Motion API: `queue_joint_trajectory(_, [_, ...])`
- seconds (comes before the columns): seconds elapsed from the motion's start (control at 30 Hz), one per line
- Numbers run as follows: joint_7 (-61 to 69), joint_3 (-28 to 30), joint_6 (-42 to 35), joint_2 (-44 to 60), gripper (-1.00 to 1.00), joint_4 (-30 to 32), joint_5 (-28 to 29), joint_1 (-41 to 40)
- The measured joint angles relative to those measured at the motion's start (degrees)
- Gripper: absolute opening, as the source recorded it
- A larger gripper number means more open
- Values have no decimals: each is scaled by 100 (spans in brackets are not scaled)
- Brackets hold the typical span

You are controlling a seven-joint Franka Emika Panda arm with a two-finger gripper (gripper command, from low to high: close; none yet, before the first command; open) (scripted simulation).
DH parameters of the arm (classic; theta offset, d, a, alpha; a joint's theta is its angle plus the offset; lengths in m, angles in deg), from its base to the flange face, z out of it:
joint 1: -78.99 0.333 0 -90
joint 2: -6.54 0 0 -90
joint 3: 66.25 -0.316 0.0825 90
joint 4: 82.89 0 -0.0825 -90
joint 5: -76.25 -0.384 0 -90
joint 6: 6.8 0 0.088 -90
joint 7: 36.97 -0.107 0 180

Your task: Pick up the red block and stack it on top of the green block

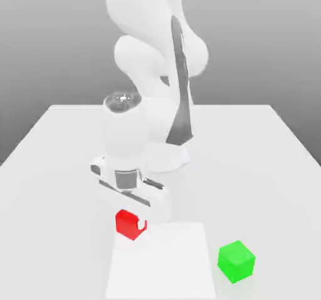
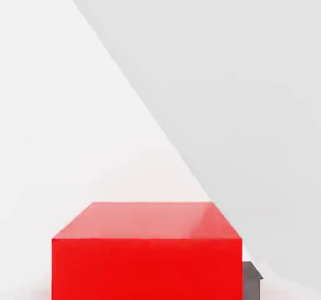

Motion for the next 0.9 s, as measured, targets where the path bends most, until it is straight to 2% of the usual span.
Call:
queue_joint_trajectory(0.23, [-183, -73, -1141, -1212, -100, 74, 21, 70])
queue_joint_trajectory(0.7, [-3369, -1191, -2251, -450, -100, -1785, 143, 1778])
queue_joint_trajectory(0.77, [-3665, -1211, -2179, -227, -100, -1949, 201, 1886])
queue_joint_trajectory(0.9, [-4004, -1033, -1548, 500, -100, -2033, 558, 2012])
